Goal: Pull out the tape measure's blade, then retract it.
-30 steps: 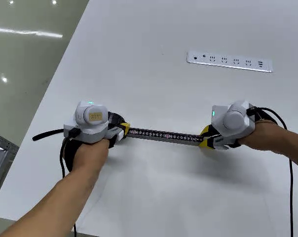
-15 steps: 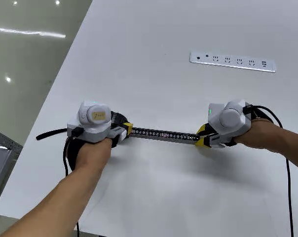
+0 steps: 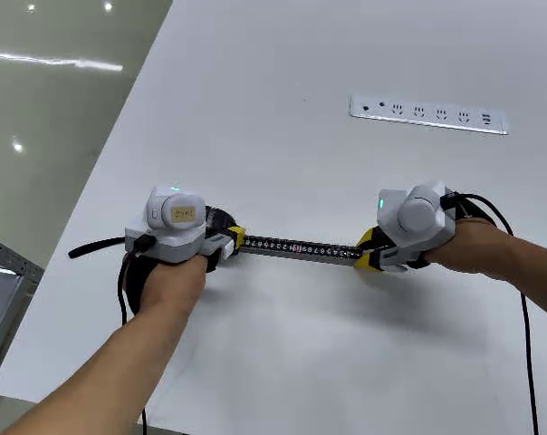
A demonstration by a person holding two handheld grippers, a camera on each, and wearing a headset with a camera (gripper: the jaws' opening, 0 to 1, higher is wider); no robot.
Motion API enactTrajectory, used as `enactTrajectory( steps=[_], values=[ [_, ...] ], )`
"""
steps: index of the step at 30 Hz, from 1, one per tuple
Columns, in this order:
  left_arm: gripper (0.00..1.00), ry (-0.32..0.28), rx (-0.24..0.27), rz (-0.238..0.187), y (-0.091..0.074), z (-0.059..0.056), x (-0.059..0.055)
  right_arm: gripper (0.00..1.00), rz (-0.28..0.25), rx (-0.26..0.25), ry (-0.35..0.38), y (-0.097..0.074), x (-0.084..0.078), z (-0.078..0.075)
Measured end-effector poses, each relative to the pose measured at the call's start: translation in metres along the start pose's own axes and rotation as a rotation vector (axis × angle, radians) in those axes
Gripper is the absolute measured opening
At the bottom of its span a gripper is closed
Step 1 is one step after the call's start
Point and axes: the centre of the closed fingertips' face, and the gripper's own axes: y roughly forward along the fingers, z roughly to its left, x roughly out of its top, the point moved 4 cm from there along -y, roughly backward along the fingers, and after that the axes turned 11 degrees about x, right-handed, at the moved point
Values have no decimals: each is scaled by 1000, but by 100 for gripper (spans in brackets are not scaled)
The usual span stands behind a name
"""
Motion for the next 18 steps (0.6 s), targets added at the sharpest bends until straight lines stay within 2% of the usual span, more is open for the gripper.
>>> enactTrajectory(
  steps=[18],
  values=[
    [59,0,-1,-1,-1,0,0,13,-12,5,12,9,9,-4]
  ],
)
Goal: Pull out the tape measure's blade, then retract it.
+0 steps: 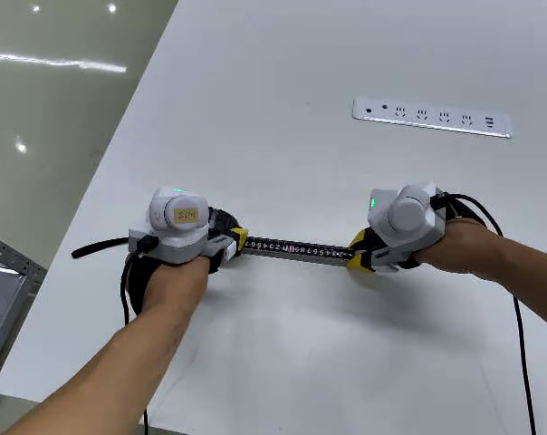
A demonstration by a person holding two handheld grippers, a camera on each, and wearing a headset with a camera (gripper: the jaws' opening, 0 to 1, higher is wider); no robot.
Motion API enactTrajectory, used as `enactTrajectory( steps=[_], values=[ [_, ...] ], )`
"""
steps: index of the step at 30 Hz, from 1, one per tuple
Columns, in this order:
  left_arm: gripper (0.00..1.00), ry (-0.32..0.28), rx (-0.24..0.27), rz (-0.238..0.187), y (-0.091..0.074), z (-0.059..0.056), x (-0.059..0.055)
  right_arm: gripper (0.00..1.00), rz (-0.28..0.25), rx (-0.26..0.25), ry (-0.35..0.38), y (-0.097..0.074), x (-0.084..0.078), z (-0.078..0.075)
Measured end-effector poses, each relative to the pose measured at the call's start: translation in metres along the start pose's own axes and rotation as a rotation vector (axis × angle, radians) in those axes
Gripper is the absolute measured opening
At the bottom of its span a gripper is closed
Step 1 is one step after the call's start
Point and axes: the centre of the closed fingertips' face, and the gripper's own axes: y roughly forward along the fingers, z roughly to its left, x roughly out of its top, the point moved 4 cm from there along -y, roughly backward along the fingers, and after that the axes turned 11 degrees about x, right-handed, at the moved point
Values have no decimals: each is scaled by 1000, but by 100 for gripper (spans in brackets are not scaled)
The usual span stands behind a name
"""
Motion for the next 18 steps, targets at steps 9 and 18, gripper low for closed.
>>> enactTrajectory(
  steps=[9,18],
  values=[
    [59,1,-3,-1,0,-1,0,13,-3,6,-9,6,7,0],
    [59,4,-4,0,2,0,-1,13,-11,20,-14,12,17,1]
  ],
)
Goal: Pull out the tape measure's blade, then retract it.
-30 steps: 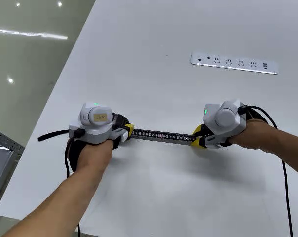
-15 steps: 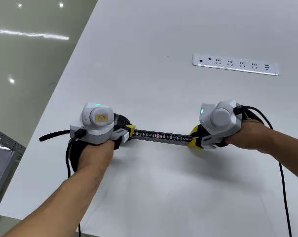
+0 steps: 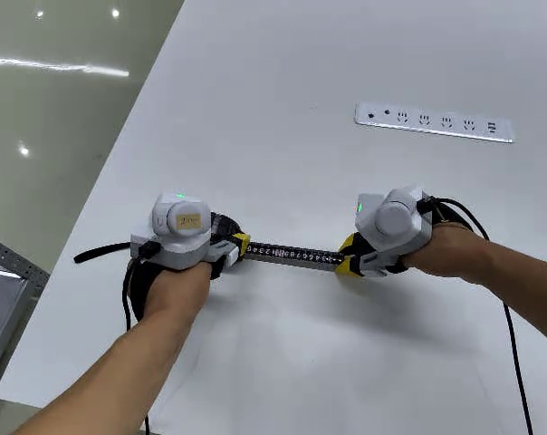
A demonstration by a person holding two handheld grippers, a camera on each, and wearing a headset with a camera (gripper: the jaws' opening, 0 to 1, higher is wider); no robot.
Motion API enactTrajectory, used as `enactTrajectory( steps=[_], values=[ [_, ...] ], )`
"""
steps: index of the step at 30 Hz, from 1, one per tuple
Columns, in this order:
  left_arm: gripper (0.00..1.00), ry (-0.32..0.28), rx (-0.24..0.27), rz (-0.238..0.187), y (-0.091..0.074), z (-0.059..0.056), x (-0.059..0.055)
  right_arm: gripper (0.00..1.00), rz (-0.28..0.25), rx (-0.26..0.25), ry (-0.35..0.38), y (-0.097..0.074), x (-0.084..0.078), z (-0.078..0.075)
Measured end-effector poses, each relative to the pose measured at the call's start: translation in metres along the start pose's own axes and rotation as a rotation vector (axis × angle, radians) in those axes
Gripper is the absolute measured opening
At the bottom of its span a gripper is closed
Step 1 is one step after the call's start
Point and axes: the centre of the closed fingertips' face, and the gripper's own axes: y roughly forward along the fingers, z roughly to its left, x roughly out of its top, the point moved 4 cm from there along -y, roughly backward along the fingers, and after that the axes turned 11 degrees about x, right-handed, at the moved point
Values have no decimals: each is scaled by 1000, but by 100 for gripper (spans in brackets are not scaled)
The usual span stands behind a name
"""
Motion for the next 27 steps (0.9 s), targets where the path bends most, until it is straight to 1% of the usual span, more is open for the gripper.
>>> enactTrajectory(
  steps=[4,10,27],
  values=[
    [59,2,-2,0,1,0,0,13,-9,5,14,2,3,1],
    [59,3,-2,1,2,1,0,13,-9,5,6,5,8,1],
    [58,6,-3,-3,3,2,-1,13,-22,16,-1,20,27,0]
  ],
)
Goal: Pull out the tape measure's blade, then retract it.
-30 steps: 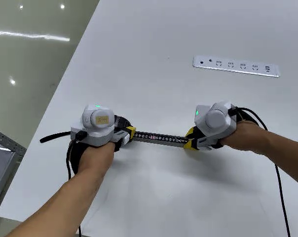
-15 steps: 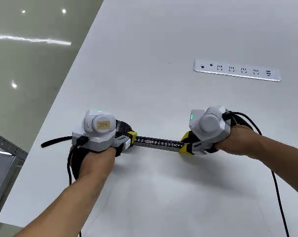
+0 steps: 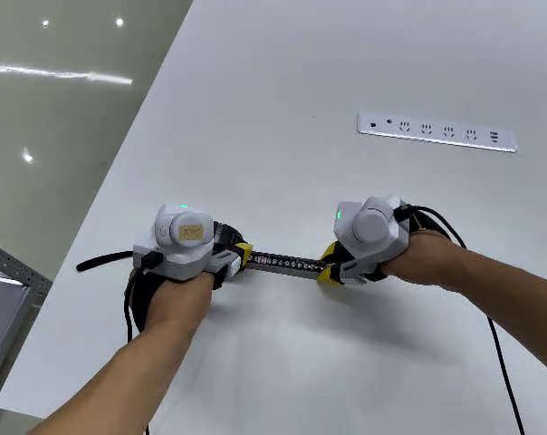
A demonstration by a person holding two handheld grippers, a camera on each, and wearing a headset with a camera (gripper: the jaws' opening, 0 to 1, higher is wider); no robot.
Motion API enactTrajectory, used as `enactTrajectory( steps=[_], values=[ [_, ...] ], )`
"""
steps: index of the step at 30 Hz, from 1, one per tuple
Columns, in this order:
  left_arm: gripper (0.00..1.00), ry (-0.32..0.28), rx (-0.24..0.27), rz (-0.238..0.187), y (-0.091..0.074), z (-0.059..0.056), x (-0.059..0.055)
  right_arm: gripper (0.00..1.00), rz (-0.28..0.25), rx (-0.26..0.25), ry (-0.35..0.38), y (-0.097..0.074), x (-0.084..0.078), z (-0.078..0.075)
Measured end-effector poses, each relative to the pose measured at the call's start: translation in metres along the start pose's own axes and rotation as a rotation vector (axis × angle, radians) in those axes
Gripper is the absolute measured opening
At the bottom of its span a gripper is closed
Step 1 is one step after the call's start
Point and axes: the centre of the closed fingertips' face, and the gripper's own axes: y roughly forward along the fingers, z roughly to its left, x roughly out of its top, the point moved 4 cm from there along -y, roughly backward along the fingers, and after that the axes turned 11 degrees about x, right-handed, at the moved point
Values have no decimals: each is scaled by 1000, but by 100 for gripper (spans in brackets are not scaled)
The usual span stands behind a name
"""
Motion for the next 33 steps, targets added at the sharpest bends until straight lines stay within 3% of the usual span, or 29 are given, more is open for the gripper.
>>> enactTrajectory(
  steps=[33],
  values=[
    [58,2,-6,-11,0,1,0,13,-25,9,-17,25,30,-4]
  ],
)
